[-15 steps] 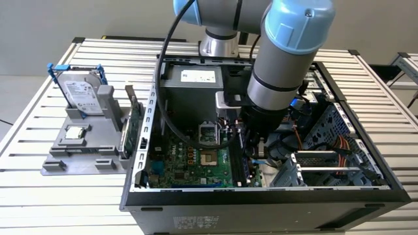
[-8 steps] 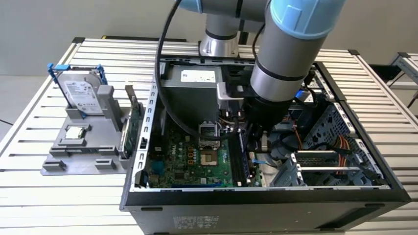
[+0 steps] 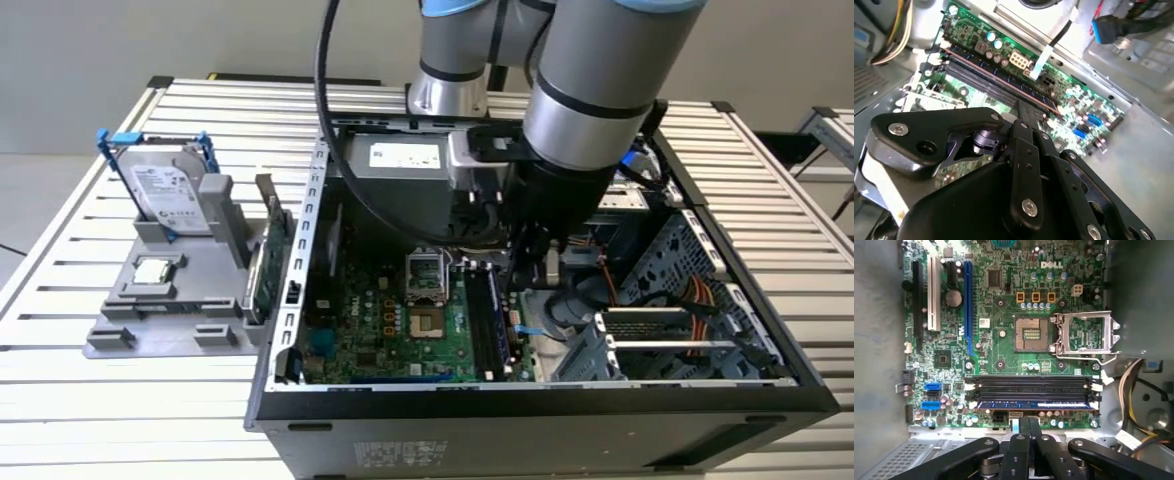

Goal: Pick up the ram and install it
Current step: 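Press down the ram until it locks into place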

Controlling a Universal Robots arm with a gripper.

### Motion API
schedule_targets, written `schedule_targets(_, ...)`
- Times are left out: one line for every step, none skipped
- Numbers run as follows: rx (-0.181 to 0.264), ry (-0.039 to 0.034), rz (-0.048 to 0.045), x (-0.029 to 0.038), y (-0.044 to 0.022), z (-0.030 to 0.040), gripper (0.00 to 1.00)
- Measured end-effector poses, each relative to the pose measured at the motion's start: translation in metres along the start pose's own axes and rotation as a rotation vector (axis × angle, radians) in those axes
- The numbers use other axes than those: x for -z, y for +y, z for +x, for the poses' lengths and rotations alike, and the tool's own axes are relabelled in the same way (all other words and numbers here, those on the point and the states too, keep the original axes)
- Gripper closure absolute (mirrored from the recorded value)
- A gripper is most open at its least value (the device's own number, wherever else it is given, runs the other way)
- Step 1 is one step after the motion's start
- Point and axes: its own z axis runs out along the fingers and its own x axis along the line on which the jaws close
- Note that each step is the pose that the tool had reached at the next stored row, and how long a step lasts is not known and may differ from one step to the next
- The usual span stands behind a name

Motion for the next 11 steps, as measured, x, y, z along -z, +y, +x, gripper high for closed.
schedule_targets(0.000,-0.0001,-0.0003,0.0041,0.0000,0.0000,1.00)
schedule_targets(0.000,0.0002,-0.0005,0.0079,0.0001,0.0001,1.00)
schedule_targets(0.000,-0.0001,-0.0006,0.0108,0.0001,0.0001,1.00)
schedule_targets(0.000,0.0000,-0.0007,0.0116,0.0001,0.0001,1.00)
schedule_targets(0.000,-0.0002,-0.0007,0.0115,0.0001,0.0001,1.00)
schedule_targets(0.000,-0.0001,-0.0008,0.0115,0.0001,0.0001,1.00)
schedule_targets(0.000,-0.0001,-0.0009,0.0115,0.0001,0.0001,1.00)
schedule_targets(0.000,-0.0001,-0.0011,0.0116,0.0001,0.0001,1.00)
schedule_targets(0.000,0.0000,-0.0013,0.0116,0.0001,0.0002,1.00)
schedule_targets(0.000,0.0000,-0.0014,0.0116,0.0001,0.0002,1.00)
schedule_targets(0.000,0.0000,-0.0014,0.0116,0.0001,0.0001,1.00)
